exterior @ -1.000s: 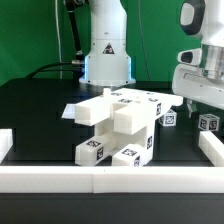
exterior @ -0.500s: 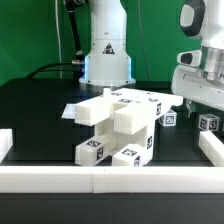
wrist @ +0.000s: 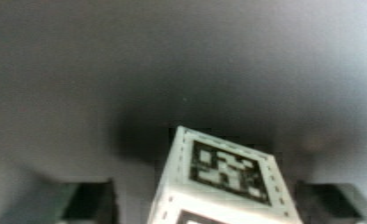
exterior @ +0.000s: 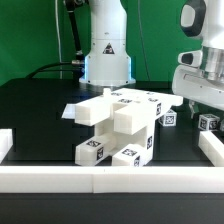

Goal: Assemble chair

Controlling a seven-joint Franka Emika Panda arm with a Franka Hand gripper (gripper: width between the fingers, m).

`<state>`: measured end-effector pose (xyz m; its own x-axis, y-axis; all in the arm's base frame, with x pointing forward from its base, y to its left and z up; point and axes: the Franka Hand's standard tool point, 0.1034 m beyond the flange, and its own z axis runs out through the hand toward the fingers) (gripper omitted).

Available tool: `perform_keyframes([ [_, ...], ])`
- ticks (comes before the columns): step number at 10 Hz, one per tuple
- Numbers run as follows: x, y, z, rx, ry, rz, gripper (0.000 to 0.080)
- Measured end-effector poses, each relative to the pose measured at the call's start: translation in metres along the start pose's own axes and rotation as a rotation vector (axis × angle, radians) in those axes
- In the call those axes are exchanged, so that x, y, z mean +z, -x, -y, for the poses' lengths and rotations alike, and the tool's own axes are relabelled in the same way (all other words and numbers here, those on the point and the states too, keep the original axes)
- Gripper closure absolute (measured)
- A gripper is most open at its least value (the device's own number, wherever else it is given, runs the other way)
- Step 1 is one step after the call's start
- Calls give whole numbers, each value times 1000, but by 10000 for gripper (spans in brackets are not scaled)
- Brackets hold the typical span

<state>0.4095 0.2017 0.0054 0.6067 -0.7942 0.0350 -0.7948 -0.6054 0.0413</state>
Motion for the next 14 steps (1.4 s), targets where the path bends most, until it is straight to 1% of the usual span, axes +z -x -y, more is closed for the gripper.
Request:
perform_keyframes([
  [1,0,0,0,-1,0,0,533],
  [5,0,-2,-1,-6,1,-1,529],
  [7,-1,-7,-3,-45,1,-3,529],
  [10,-8,-17,-3,-95,-6,-5,528],
  [11,-18,-25,-4,-135,-4,7,528],
  [12,-35,-31,-2,-145,-13,29,528],
  [13,-47,-39,1,-157,-36,32,528],
  [14,-58,-47,3,-164,-52,36,528],
])
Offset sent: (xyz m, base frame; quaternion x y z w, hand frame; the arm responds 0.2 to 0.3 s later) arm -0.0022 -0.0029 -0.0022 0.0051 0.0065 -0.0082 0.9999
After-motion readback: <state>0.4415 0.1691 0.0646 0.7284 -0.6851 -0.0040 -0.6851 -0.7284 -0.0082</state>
